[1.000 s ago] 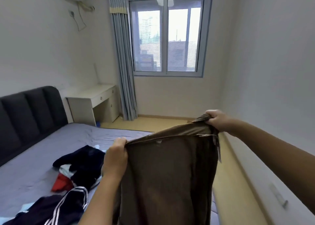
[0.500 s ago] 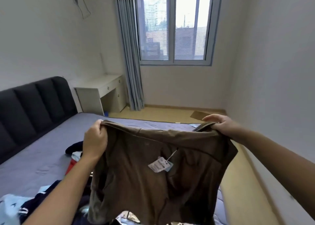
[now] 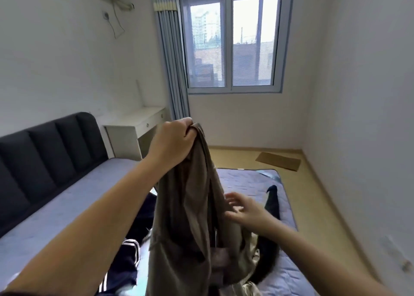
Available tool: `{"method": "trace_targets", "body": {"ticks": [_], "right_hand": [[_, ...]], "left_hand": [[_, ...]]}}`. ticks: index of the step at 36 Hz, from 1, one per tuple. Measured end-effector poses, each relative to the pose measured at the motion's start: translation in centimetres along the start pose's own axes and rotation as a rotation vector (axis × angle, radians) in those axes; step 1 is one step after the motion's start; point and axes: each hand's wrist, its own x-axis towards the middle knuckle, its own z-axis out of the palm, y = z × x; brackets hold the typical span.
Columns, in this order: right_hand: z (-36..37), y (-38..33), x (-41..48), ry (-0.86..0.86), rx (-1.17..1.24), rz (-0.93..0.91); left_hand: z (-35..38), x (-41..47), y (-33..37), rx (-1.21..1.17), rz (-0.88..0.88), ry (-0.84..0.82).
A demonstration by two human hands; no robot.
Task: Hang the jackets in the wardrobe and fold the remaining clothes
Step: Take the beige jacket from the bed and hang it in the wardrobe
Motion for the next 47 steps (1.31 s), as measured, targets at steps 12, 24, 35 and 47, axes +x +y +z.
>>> {"method": "trace_targets", "body": {"ticks": [12,24,35,47], "right_hand": [[7.4,-2.1,2.3,-0.113,0.242,-0.009],[10.9,-3.1,4.2,-0.235,0.093,0.024],[4.2,-1.8,4.1,0.153,0.295,0.195],[2.6,-2.0,1.0,-0.079,-0.255,-0.001]], "left_hand": [[-3.1,-0.1,-2.0,-0.224,0.016,0.028],[-4.7,-1.6,-4.9,-0.292,-0.054,0.034],[-6.6,-6.1,-11.3,-0.216,-0.22,0.197],[-3.9,-13.5,-15.8,-0.191,-0.439,0.103]]}}
